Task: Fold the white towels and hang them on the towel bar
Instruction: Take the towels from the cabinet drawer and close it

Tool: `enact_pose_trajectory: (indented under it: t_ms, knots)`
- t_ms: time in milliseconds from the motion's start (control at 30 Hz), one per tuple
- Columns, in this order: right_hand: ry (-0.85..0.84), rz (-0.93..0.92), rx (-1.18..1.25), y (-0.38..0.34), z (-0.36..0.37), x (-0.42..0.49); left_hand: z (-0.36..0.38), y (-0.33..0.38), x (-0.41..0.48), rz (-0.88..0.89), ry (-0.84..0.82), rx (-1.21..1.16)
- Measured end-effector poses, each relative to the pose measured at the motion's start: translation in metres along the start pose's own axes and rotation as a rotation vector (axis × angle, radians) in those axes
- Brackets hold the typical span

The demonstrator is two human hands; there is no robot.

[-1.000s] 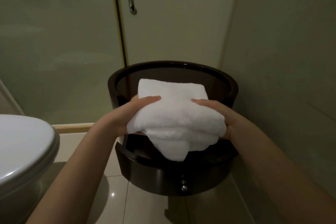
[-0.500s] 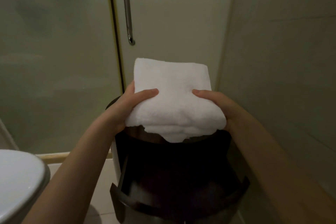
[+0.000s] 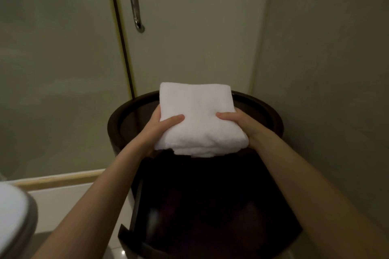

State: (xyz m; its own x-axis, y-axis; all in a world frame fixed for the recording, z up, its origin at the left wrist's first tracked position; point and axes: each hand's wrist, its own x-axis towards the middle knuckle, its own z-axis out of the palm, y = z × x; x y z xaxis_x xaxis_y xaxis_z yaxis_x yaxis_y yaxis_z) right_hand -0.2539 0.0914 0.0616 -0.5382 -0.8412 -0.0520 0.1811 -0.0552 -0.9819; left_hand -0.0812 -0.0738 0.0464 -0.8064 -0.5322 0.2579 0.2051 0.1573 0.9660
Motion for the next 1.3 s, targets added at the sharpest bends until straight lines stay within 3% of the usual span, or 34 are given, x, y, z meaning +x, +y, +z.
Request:
enact_pose_trajectory:
  t_ms: [367, 500, 600, 733, 800, 933, 1133, 1300]
  knots:
    - [0.03, 0.078, -0.103, 0.01, -0.008, 0.014, -0.005, -0.024, 0.016, -0.106, 0.049, 0.005]
    - [0.046, 0.107, -0.162, 0.007, -0.008, 0.012, -0.007, -0.022, 0.01, -0.131, 0.085, 0.105]
    - [0.145, 0.105, -0.276, 0.004, -0.009, 0.009, -0.007, -0.02, 0.01, -0.144, 0.125, 0.262]
    - [0.358, 0.062, -0.441, -0.001, -0.005, -0.005, -0.017, -0.027, -0.009, -0.175, 0.323, 0.493]
    - [0.472, -0.008, -0.497, -0.005, -0.004, -0.02, -0.024, -0.034, -0.033, -0.074, 0.325, 0.605]
    - [0.573, -0.198, -0.689, 0.001, 0.004, -0.075, -0.021, -0.036, -0.063, -0.062, 0.312, 0.85]
    - [0.34, -0.22, -0.821, 0.041, 0.029, -0.153, -0.01, -0.034, -0.08, 0.021, 0.077, 1.146]
    - [0.108, -0.134, -1.026, 0.08, 0.054, -0.199, -0.009, -0.038, -0.087, -0.003, 0.033, 1.232]
